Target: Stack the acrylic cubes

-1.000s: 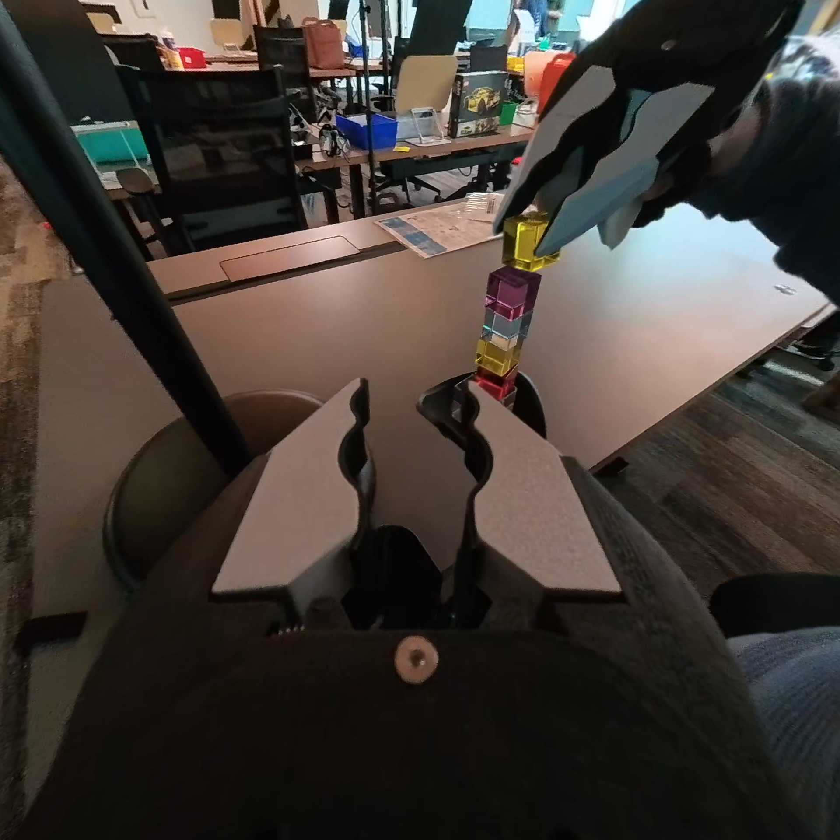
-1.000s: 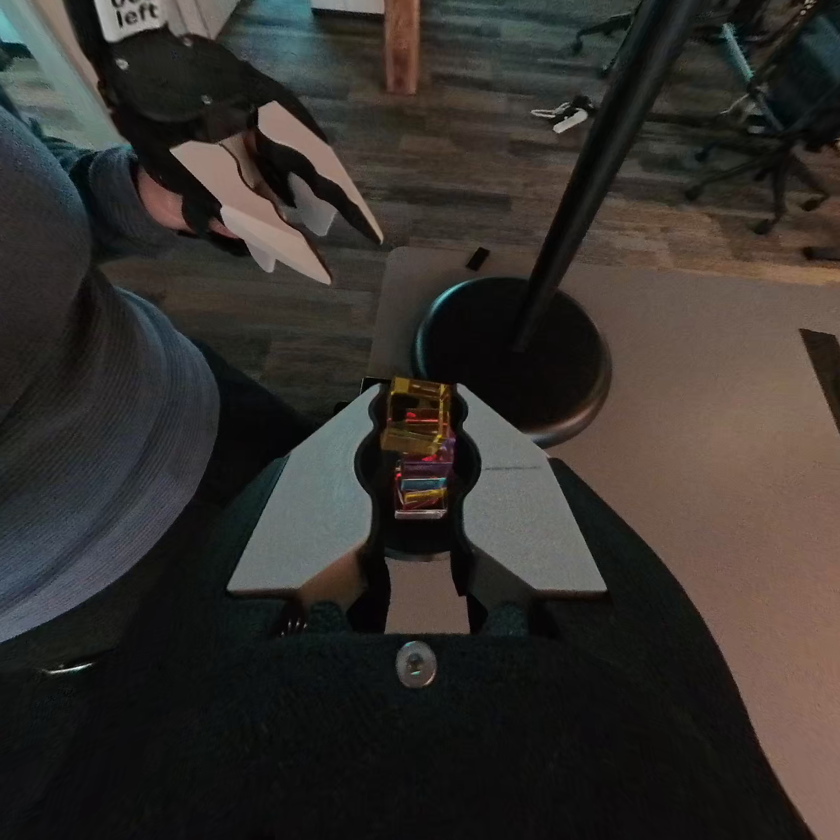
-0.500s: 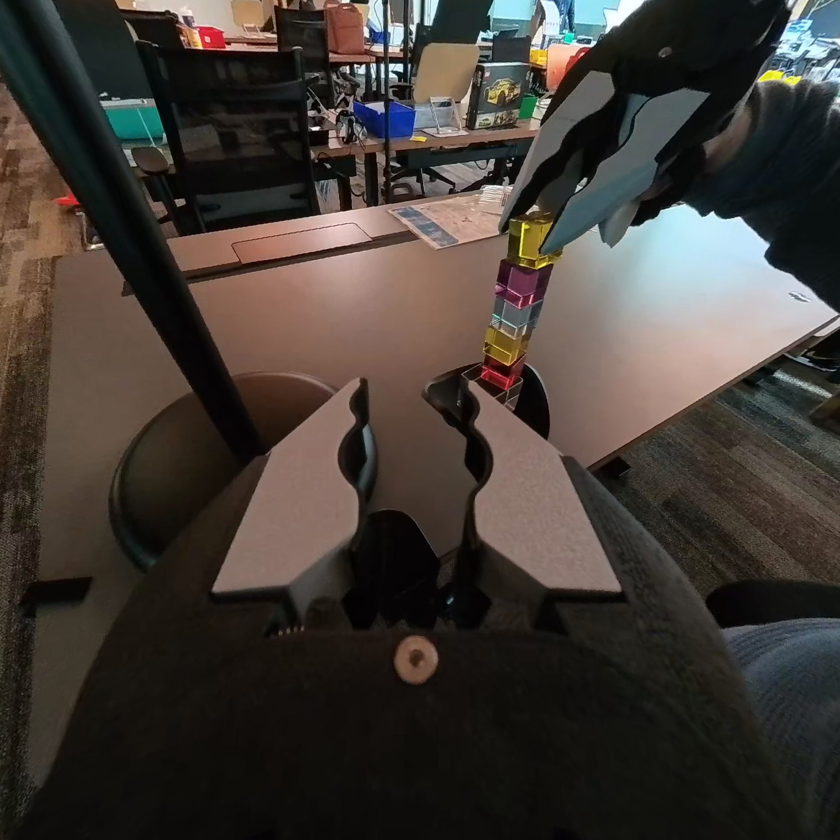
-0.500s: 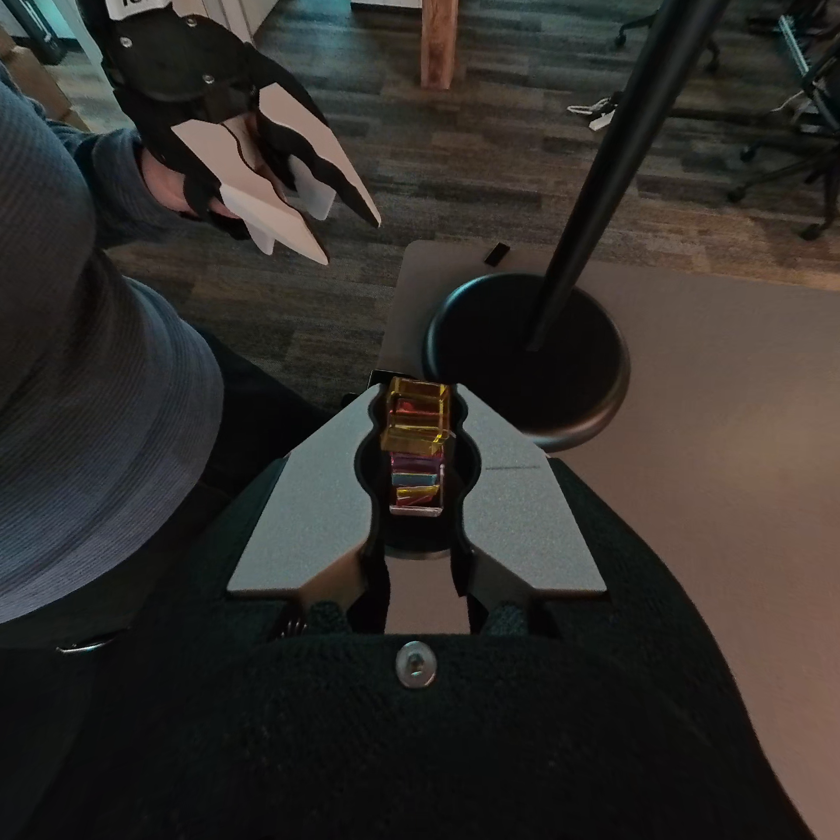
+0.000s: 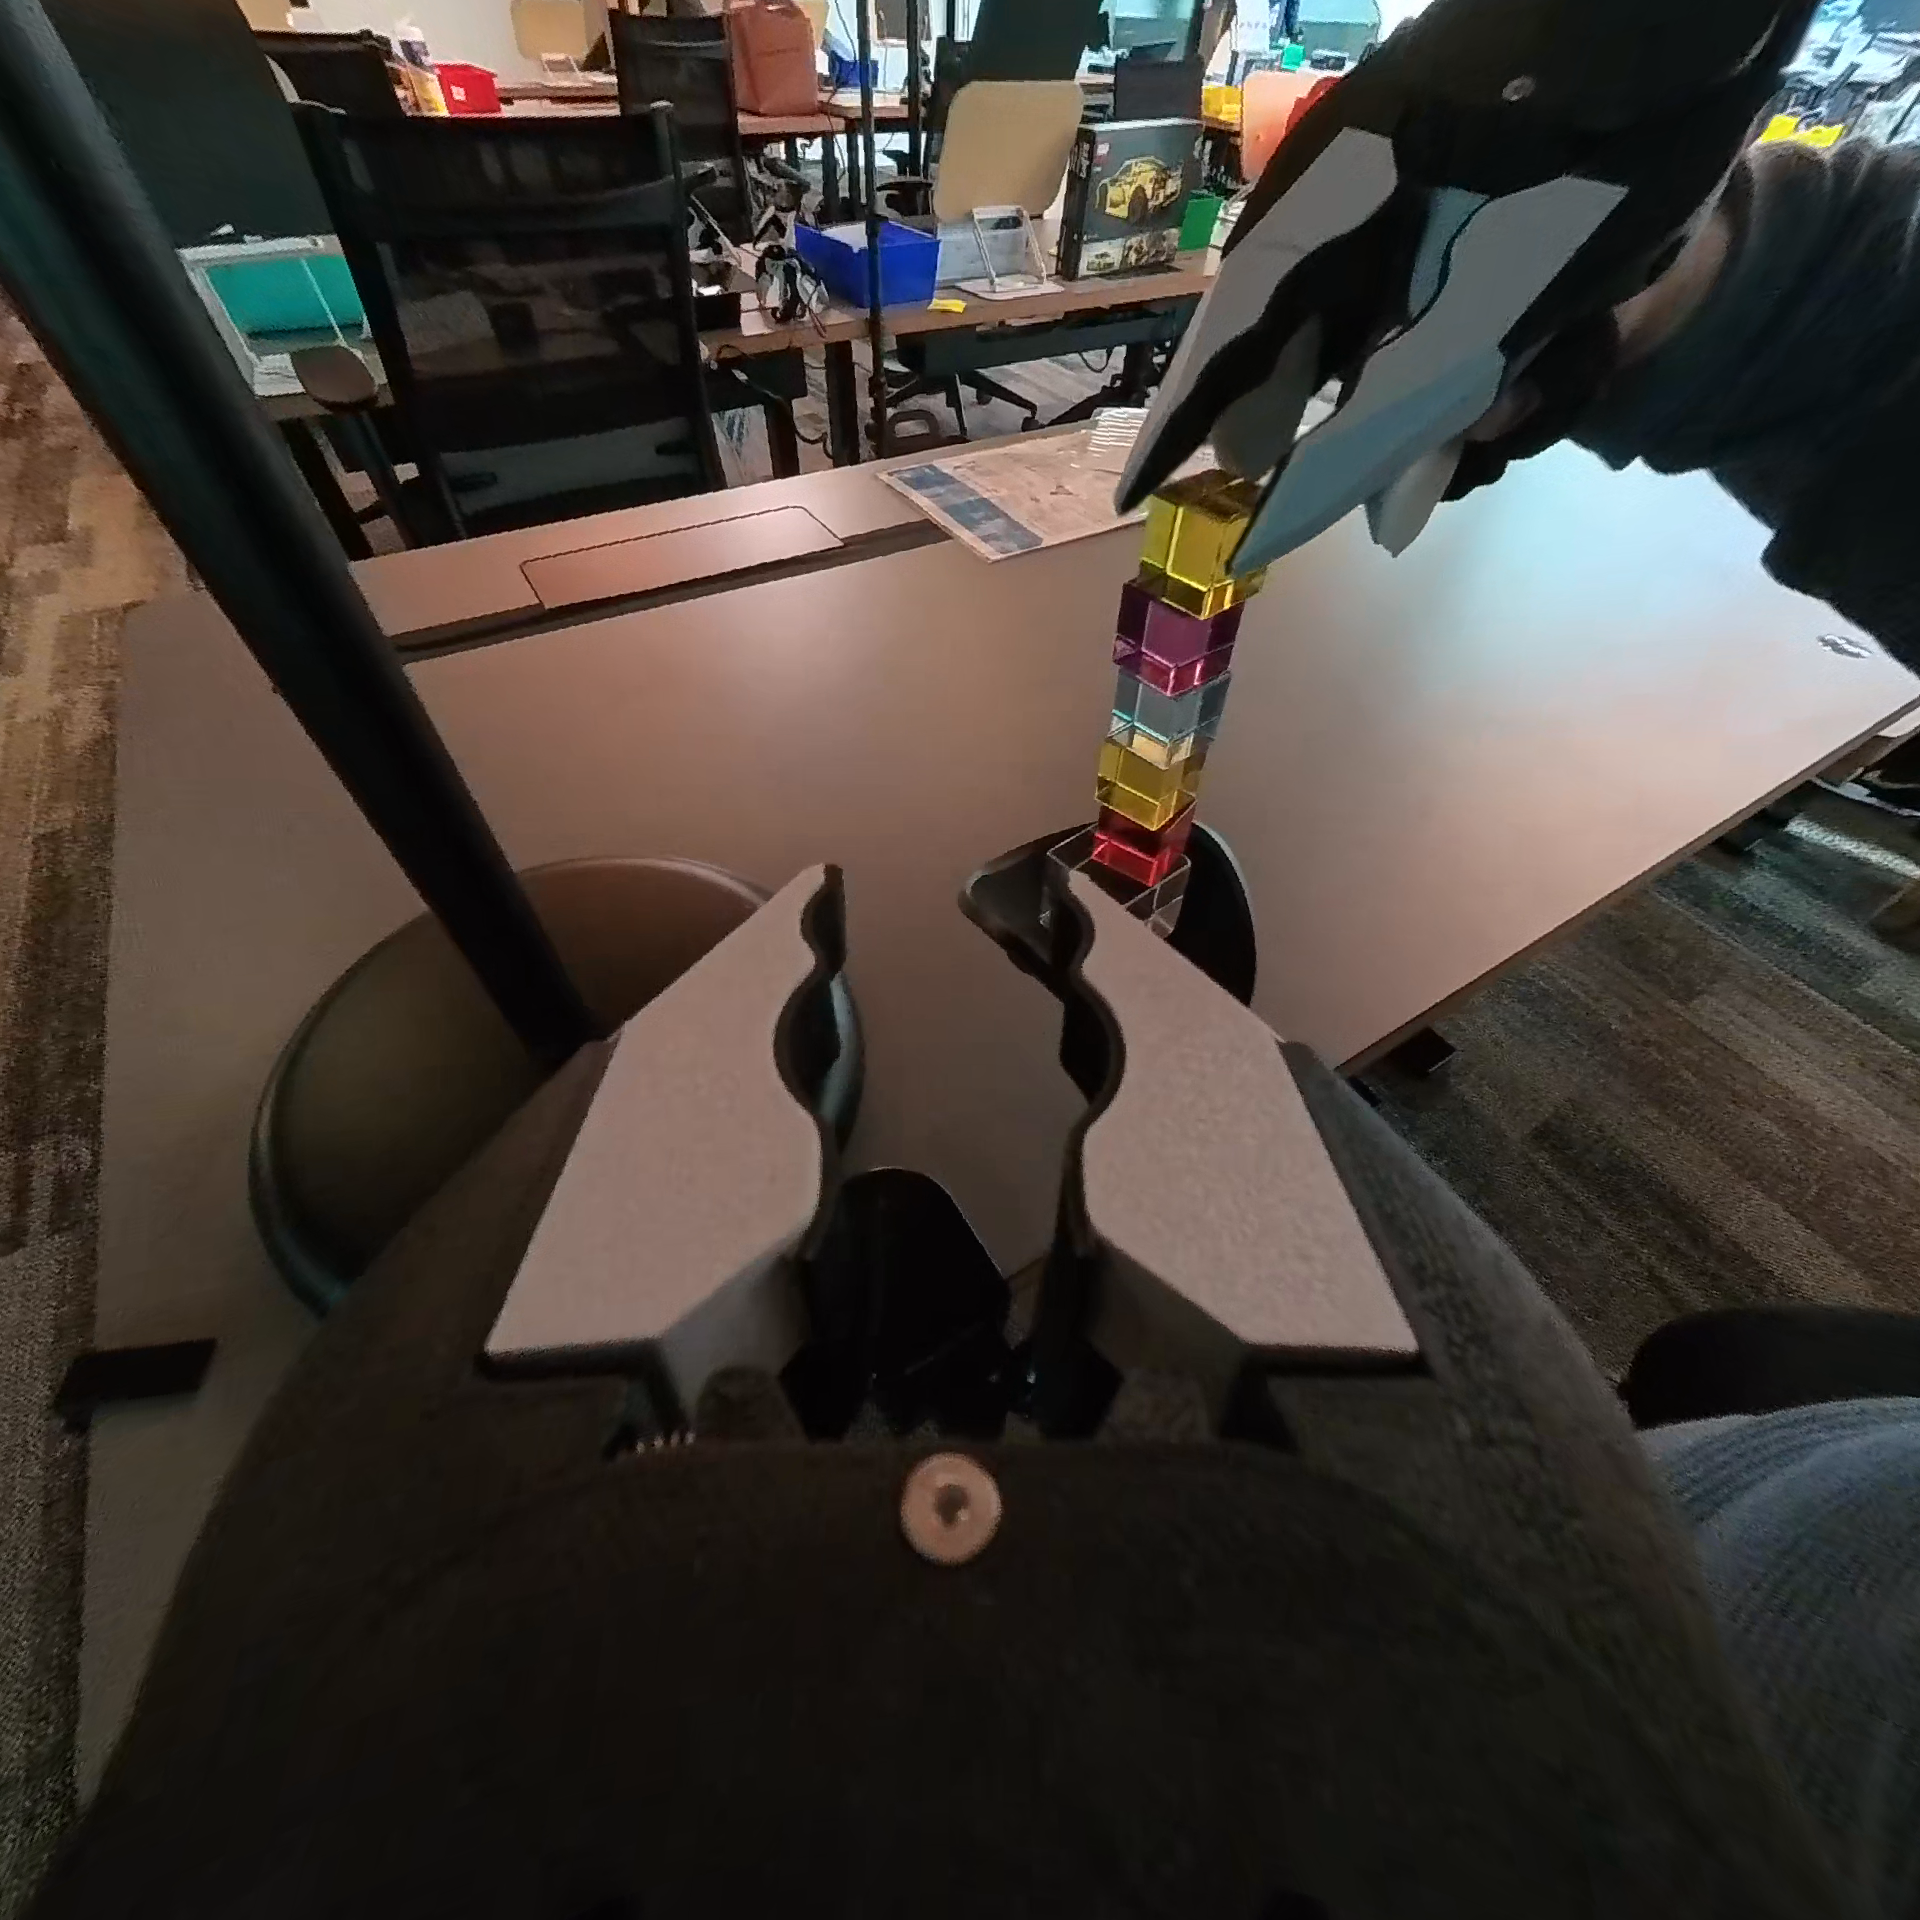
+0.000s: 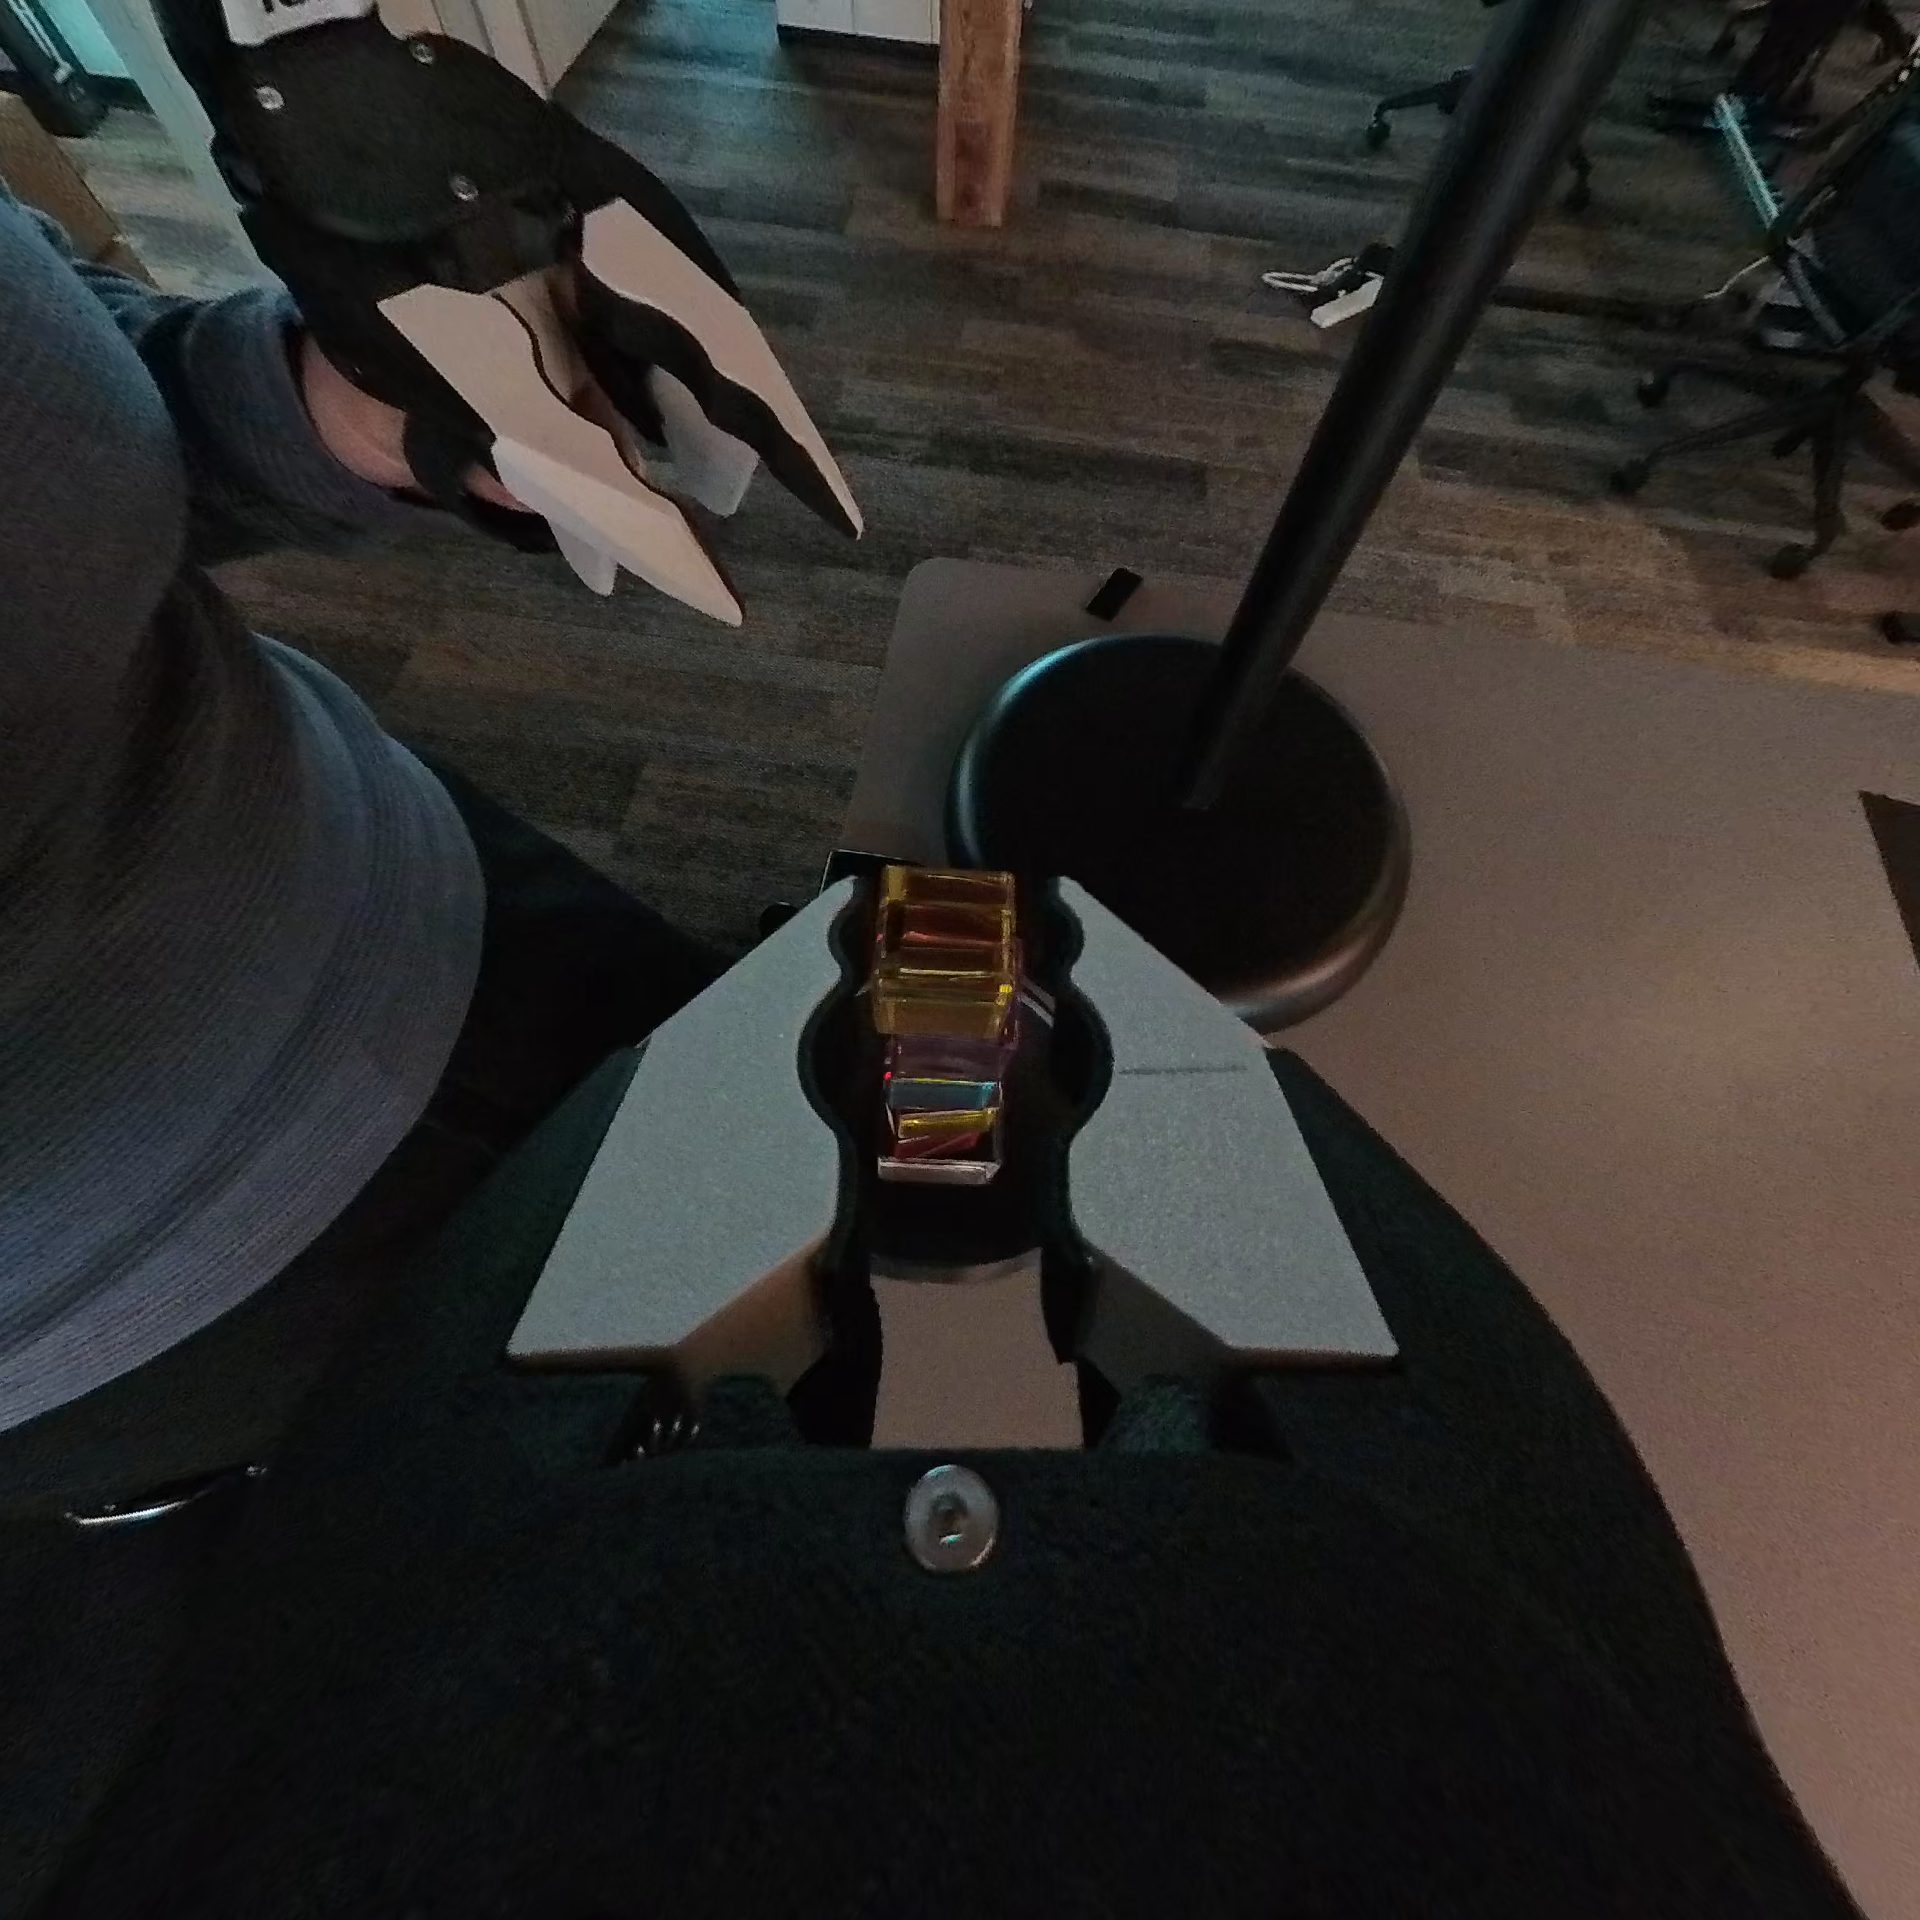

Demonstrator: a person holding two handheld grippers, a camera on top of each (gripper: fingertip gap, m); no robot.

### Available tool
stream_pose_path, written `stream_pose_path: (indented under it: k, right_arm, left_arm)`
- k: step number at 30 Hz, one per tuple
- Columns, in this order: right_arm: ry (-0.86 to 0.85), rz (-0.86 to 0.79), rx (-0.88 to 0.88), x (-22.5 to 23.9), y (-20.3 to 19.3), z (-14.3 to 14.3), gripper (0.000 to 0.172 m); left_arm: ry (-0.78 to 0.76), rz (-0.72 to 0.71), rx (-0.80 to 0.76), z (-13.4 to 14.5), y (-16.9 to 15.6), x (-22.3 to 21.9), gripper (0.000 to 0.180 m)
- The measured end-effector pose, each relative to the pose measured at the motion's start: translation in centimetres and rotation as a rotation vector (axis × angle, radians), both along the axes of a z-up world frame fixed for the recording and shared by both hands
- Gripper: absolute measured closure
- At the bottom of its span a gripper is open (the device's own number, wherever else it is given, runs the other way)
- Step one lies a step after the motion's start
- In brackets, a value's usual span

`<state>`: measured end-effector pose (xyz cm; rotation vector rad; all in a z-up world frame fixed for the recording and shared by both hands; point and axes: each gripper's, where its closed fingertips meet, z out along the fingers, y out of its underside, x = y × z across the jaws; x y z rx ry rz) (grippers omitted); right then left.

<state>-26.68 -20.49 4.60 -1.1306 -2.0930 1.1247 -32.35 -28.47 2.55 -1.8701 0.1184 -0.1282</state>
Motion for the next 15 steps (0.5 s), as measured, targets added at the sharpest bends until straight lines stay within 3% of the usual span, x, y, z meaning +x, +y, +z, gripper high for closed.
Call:
stream_pose_path:
  k: [5,9,12,15]
  right_arm:
    - [0.023,-0.044,-0.003,0.1,0.5,0.4,0.119]
    - [0.114,-0.174,-0.001,1.6,1.7,1.6,0.106]
    - [0.201,-0.302,-0.003,3.6,2.4,1.2,0.112]
    - [0.236,-0.385,-0.043,5.3,2.0,-1.3,0.136]
  left_arm:
    - [-0.005,0.001,-0.001,-0.1,-0.1,0.0,0.142]
    - [-0.009,0.015,0.005,-0.2,-0.4,-0.4,0.142]
    - [-0.023,0.023,-0.002,-0.7,-0.8,-0.7,0.142]
    - [-0.032,0.029,-0.013,-1.2,-1.0,-0.8,0.141]
